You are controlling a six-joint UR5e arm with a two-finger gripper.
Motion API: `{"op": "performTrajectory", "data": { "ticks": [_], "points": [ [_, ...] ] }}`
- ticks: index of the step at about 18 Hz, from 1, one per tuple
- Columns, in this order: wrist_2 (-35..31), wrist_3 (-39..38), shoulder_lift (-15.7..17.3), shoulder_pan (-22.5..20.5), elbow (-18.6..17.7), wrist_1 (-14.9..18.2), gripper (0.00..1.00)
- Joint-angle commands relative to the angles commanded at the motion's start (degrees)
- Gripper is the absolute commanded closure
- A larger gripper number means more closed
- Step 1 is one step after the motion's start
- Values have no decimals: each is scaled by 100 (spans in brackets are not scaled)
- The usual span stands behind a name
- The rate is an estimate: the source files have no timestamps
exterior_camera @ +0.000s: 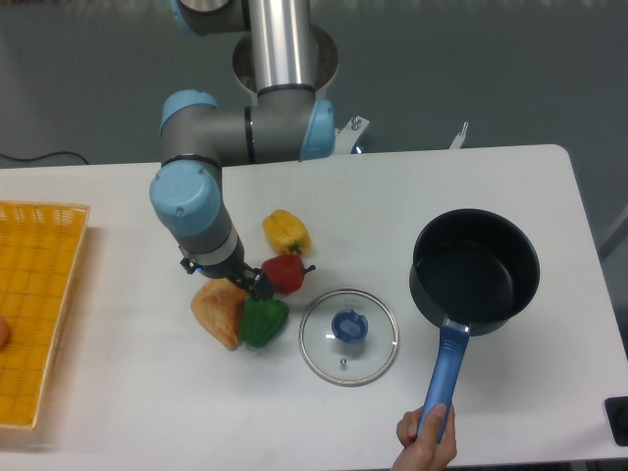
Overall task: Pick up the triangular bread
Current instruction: 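Move the gripper over toward the triangular orange bread slice, then lower the gripper onto the bread slice beside the green pepper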
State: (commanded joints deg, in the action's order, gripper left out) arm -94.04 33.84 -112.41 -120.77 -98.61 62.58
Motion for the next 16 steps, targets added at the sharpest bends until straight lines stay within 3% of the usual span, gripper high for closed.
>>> {"op": "performTrajectory", "data": {
  "ticks": [7, 16],
  "points": [
    [-17, -167, -343, 238, -9, -35, 0],
    [-35, -167, -448, 106, 35, -281, 0]
  ]
}}
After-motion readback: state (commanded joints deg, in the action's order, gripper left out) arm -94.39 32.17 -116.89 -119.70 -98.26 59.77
